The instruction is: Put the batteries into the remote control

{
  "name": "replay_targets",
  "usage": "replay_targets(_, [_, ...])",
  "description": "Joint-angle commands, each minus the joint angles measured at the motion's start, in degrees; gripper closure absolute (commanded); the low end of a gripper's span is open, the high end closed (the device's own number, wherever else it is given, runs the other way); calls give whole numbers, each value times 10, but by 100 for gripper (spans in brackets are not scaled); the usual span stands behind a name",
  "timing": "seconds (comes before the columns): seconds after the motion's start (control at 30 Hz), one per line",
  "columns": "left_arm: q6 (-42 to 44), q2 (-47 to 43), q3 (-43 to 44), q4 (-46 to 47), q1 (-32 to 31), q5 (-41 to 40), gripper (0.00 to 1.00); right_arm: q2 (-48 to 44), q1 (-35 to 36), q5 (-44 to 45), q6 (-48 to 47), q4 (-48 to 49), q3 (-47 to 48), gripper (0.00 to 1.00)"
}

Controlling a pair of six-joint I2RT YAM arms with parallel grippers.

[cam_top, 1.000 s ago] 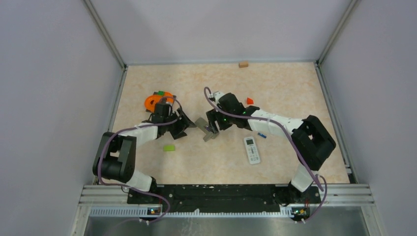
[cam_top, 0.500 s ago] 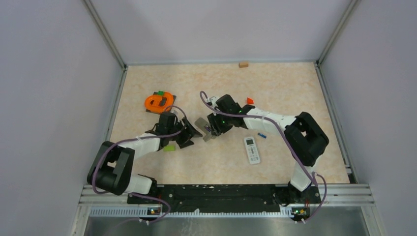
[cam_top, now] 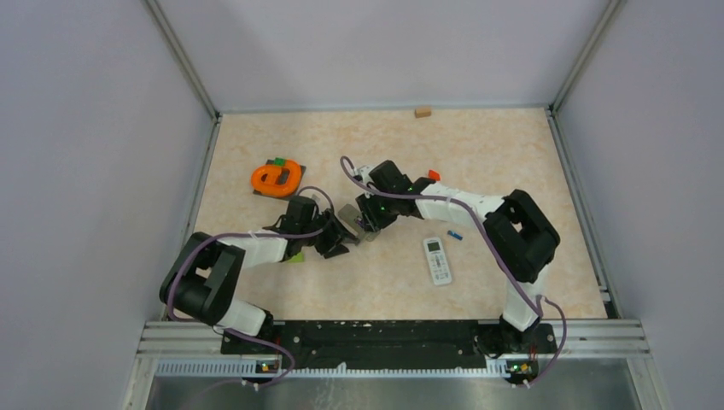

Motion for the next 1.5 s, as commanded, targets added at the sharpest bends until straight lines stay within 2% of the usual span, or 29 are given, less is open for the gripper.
replay_targets(0.0, [-1, 22, 15, 10, -5, -23, 51, 17, 4, 1, -14, 7, 40, 68])
replay_targets(0.13, [-2, 33, 19, 12, -5, -28, 53, 23, 5, -4, -15, 1, 47, 72])
replay_targets(0.97, [-12, 68, 26, 25, -6, -24, 62, 36, 4, -13, -24, 2, 40, 74])
replay_targets(1.3, [-12, 66, 30, 21, -7, -27, 64, 29, 4, -12, -21, 5, 35, 100])
replay_targets(1.47, [-3, 50, 39, 3, -7, -36, 63, 5, 5, -1, -3, 25, 22, 100])
